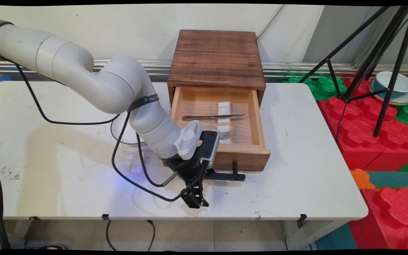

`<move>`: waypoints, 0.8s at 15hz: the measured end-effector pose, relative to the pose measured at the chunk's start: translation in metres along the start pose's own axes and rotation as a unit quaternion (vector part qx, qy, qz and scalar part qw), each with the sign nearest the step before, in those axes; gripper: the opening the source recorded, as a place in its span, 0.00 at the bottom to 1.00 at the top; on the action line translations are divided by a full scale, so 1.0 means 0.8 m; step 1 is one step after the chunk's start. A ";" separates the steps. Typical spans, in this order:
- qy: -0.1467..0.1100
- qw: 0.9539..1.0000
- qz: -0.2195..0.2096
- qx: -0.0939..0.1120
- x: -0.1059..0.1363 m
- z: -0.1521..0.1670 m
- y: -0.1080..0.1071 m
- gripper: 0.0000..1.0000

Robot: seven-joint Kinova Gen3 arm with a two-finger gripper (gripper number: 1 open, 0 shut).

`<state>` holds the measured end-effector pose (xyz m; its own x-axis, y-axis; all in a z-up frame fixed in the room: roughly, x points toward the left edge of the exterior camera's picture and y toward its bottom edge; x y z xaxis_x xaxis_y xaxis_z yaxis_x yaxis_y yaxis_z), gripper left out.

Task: Open the drawer

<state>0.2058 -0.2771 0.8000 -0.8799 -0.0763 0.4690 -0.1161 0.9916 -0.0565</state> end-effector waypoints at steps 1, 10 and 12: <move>0.001 1.000 0.002 0.001 0.001 0.000 0.001 1.00; 0.005 1.000 0.008 0.012 0.003 -0.006 0.009 1.00; 0.006 1.000 0.007 0.014 0.003 -0.008 0.010 1.00</move>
<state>0.2053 -0.2689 0.8064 -0.8759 -0.0601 0.4788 -0.1158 0.9894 -0.0877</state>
